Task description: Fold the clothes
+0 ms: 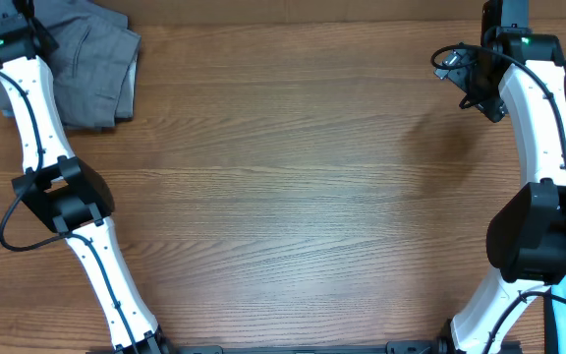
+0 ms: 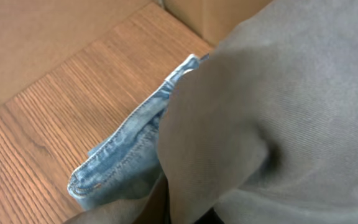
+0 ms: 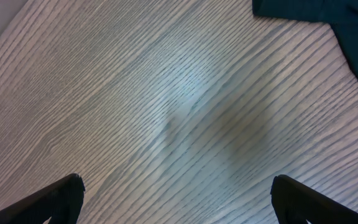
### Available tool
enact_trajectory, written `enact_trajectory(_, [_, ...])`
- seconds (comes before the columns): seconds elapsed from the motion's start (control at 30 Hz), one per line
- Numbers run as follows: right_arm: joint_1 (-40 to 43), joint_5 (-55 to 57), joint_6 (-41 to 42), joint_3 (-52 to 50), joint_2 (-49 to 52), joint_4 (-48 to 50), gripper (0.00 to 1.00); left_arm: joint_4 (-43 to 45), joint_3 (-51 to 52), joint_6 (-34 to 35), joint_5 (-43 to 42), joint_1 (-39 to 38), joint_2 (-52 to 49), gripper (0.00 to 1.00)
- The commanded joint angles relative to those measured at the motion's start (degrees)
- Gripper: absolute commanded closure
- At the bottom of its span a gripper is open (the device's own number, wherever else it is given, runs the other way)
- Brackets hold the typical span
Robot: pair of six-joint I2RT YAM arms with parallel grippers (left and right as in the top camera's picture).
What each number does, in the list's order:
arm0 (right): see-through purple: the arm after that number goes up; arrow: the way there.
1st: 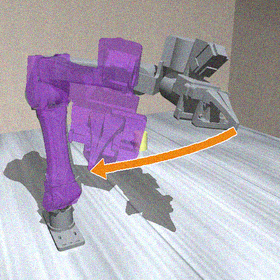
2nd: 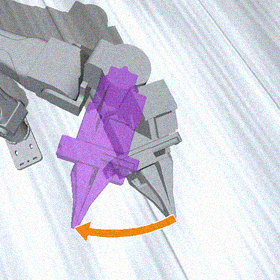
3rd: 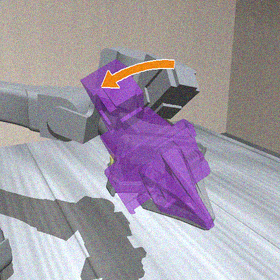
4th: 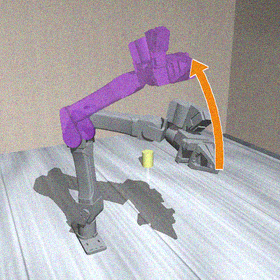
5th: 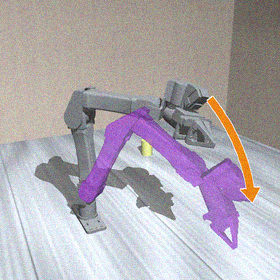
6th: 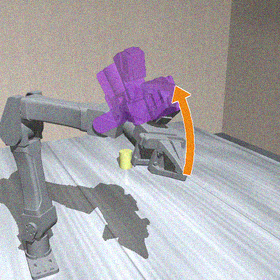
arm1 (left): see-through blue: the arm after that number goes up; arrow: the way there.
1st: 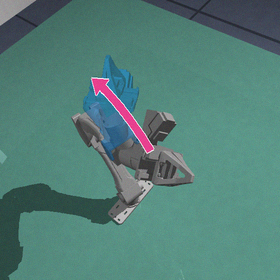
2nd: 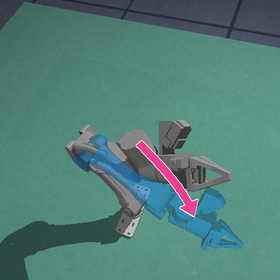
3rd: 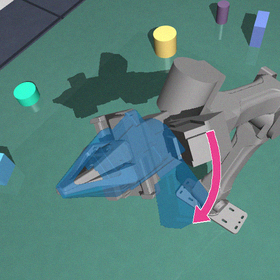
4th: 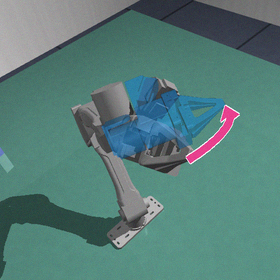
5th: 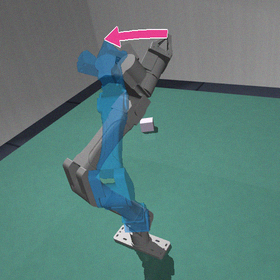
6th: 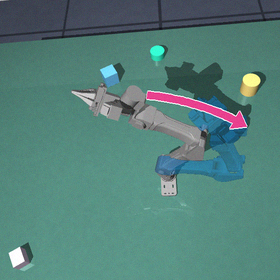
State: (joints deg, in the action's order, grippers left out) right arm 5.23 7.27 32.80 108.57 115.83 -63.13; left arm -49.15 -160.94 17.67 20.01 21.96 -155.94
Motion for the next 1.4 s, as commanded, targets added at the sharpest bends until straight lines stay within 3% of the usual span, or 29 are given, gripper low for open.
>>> enact_trajectory(0.0, [0.1, 0.0, 0.3, 1.2, -0.9, 0.0, 0.00, 1.2, 2.8, 0.5, 4.4, 2.0, 0.3, 0.96])
enact_trajectory(0.07, [0.1, 0.0, 0.3, 1.2, -0.9, 0.0, 0.00, 1.6, 4.3, 0.4, 4.8, 2.4, 0.3, 0.95])
enact_trajectory(0.1, [0.1, 0.0, 0.3, 1.2, -0.9, 0.1, 0.00, 1.7, 4.9, 0.3, 5.2, 2.7, 0.3, 0.87])
enact_trajectory(0.17, [0.1, 0.0, 0.3, 1.2, -0.9, 0.0, 0.00, 1.5, 5.6, 0.3, 6.1, 3.2, 0.3, 0.61])
enact_trajectory(0.27, [0.1, 0.0, 0.3, 1.2, -0.9, 0.0, 0.00, 1.2, 5.4, 0.0, 6.1, 3.5, 0.4, 0.48])
enact_trajectory(0.33, [0.1, 0.0, 0.3, 1.2, -0.9, 0.0, 0.00, 0.3, 4.3, -1.1, 5.9, 3.5, 0.5, 0.28])
enact_trajectory(0.63, [0.1, 0.0, 0.3, 1.2, -0.9, 0.1, 0.00, -4.3, -7.3, -2.3, 2.9, -0.8, 0.5, 0.32])
enact_trajectory(0.73, [0.1, 0.0, 0.3, 1.2, -0.9, 0.0, 0.00, -4.0, -7.6, -2.3, -2.1, -2.3, 0.5, 0.62])
enact_trajectory(0.8, [0.1, 0.0, 0.3, 1.2, -0.9, 0.0, 0.00, -3.8, -7.1, -2.3, -2.8, -3.0, 0.4, 0.92])
enact_trajectory(0.83, [0.1, 0.0, 0.3, 1.2, -0.9, 0.1, 0.00, -3.7, -6.7, -2.3, -2.8, -3.3, 0.4, 0.96])
enact_trajectory(1.37, [0.1, 0.0, 0.3, 1.2, -0.9, 0.0, 0.00, 3.8, 11.3, -4.4, -2.5, 2.7, -0.1, 0.96])
